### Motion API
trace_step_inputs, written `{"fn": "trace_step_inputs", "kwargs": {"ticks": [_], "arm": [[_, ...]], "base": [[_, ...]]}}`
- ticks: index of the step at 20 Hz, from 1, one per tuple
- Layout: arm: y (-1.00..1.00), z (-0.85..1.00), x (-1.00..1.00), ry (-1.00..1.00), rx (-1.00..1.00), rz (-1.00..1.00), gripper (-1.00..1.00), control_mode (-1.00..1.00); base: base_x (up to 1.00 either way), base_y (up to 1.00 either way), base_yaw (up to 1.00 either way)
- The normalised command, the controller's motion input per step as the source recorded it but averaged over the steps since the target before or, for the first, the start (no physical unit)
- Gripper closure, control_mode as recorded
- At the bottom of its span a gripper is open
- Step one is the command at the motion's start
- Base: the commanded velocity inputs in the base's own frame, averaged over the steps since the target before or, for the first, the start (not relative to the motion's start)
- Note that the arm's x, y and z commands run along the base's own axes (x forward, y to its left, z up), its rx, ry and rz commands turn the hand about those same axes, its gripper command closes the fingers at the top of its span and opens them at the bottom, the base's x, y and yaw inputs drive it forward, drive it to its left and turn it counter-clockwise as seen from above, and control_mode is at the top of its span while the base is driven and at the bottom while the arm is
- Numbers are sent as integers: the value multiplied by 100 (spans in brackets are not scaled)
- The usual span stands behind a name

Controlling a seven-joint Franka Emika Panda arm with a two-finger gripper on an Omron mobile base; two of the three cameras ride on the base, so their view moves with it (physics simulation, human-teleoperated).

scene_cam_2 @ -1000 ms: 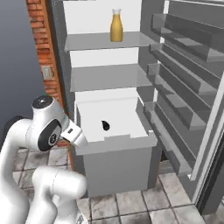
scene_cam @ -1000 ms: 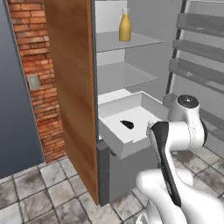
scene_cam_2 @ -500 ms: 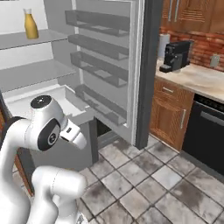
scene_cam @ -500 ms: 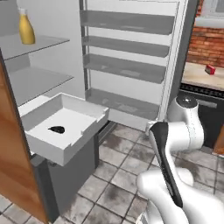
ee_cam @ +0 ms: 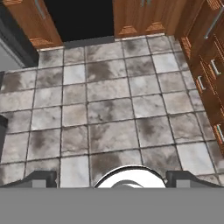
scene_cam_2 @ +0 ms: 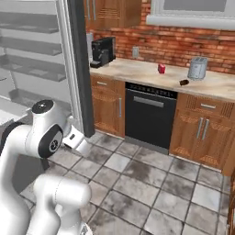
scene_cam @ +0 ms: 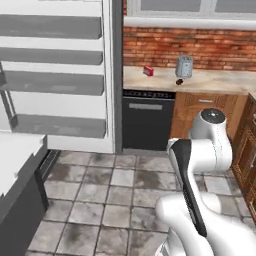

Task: Place the eggplant and sweet potato inside the fridge drawer. Close the drawer after placing the vegetables.

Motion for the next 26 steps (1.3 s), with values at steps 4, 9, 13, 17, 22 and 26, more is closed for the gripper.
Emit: {"fn": "trace_step_inputs", "kwargs": {"ticks": [4, 9, 13, 17, 22, 26], "arm": [[0, 0, 0, 0, 0, 0, -100, 100], [0, 0, 0, 0, 0, 0, -100, 100], [0, 0, 0, 0, 0, 0, -100, 100], [0, 0, 0, 0, 0, 0, -100, 100], [0, 0, 0, 0, 0, 0, -100, 100], [0, 0, 0, 0, 0, 0, -100, 100]], "base": [[33, -69, -50], [98, -10, -46], [100, 0, -30], [100, 0, -15], [100, 0, 0], [100, 5, 0]]}}
